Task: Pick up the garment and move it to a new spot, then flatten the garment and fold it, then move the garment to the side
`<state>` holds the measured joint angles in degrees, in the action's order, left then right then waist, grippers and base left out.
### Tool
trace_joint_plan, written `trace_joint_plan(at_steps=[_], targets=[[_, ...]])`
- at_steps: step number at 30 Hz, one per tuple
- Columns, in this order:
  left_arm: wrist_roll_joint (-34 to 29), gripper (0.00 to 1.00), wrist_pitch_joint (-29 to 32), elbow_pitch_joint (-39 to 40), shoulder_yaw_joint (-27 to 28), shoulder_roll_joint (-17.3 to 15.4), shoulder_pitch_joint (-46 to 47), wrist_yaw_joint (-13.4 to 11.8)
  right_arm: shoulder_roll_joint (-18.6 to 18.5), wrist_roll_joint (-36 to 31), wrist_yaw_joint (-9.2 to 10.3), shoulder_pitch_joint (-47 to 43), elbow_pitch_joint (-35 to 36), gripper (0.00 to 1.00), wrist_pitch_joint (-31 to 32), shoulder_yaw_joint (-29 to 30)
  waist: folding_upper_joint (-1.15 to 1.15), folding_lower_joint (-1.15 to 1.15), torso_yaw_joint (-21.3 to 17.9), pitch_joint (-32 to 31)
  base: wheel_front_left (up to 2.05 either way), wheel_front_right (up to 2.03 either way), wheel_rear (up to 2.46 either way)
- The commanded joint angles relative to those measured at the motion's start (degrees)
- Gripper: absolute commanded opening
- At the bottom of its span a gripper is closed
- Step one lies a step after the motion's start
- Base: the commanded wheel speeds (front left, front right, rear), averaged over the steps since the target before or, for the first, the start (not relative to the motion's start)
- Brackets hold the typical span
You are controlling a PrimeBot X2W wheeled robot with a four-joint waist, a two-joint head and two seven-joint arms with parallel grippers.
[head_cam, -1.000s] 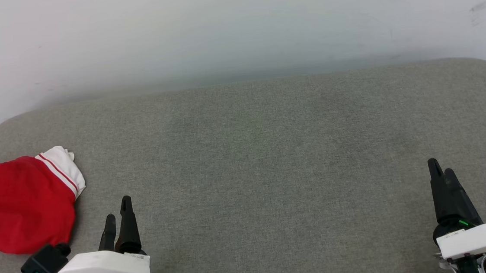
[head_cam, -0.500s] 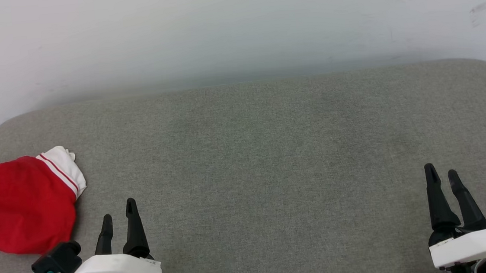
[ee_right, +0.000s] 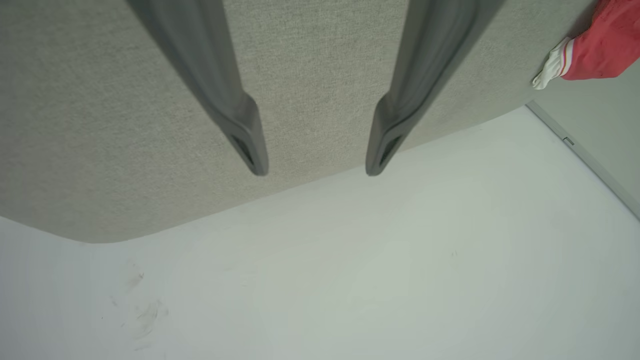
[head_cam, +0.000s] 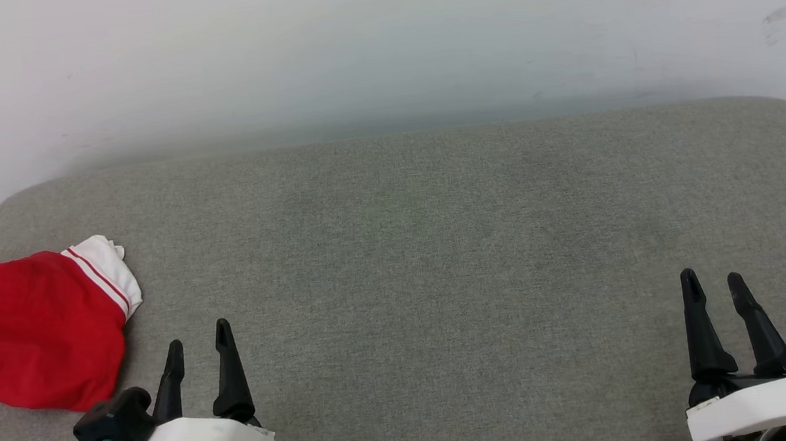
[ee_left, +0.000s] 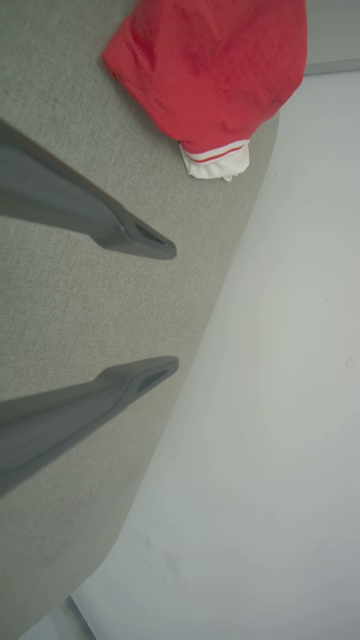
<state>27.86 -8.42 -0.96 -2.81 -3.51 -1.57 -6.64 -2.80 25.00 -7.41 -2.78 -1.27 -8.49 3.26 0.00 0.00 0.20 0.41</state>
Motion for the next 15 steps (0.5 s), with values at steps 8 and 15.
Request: trace_joint_plan(at_steps=[8, 15], targets=[[-5.75, 1.00, -1.66, 1.50, -1.27, -0.61, -0.77, -0.54, -0.14, -6.01, -0.11, -0.93, 1.49, 1.00, -1.58, -0.44, 0.00, 0.00, 0.03, 0.12, 0.00, 0.00, 0.00], [-8.98, 1.00, -2.49, 1.80, -1.73, -0.68, -1.32, -0.80, -0.14, -9.29, -0.12, -1.48, 2.04, 1.00, -2.39, -0.53, 0.00, 0.00, 0.02, 0.18, 0.00, 0.00, 0.00]])
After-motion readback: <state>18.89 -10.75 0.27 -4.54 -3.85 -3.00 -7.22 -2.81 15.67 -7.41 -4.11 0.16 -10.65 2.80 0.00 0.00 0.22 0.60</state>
